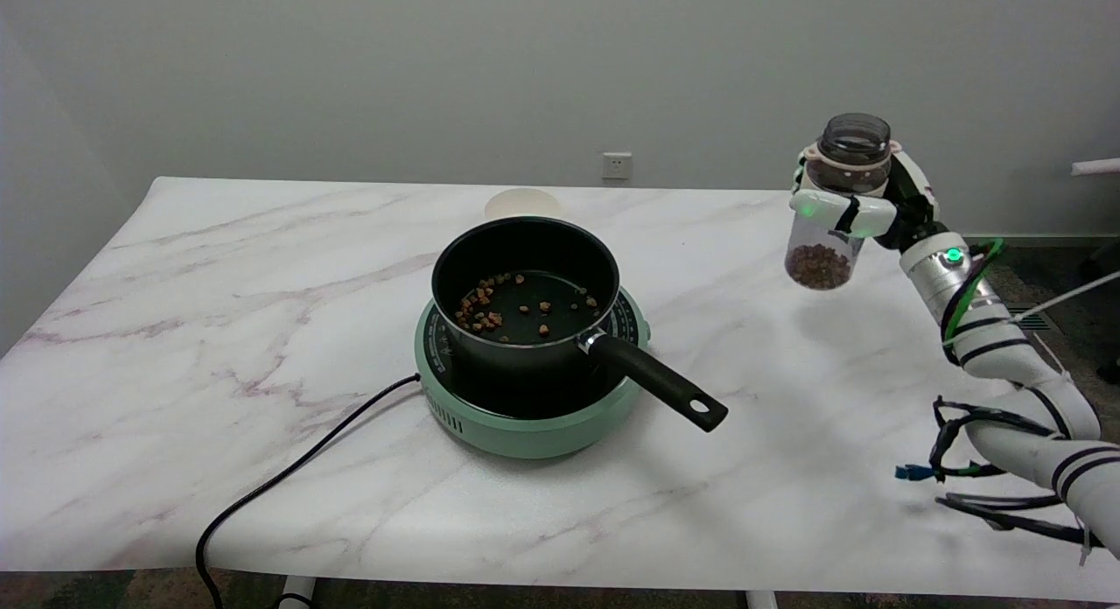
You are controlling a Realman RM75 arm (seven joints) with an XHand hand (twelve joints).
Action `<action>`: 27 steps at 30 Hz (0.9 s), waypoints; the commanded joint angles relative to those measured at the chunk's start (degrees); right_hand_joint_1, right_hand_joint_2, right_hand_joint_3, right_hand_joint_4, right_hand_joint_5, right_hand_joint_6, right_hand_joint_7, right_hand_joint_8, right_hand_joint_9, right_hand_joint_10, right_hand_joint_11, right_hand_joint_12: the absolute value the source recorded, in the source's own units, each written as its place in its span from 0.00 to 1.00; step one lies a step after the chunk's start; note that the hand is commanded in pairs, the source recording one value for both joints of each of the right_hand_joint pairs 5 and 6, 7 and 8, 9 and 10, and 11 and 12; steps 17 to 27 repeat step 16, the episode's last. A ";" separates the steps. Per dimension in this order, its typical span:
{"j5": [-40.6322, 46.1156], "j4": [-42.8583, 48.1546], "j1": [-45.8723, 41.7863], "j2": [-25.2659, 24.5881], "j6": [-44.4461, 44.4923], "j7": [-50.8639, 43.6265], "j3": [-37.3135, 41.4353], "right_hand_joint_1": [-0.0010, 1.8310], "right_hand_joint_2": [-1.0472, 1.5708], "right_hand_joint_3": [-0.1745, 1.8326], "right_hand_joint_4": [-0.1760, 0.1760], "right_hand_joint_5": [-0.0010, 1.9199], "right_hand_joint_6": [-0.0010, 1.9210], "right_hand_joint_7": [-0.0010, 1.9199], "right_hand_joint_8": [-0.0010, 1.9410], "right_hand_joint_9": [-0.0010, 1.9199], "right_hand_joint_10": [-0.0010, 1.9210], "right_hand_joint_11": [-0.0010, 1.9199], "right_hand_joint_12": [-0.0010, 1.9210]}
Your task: Pick up the bottle.
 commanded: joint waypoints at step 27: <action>-7.31 10.40 24.02 7.55 -11.15 0.19 -25.79 0.78 0.93 0.41 0.50 1.00 1.00 1.00 0.99 0.81 0.81 0.68 0.68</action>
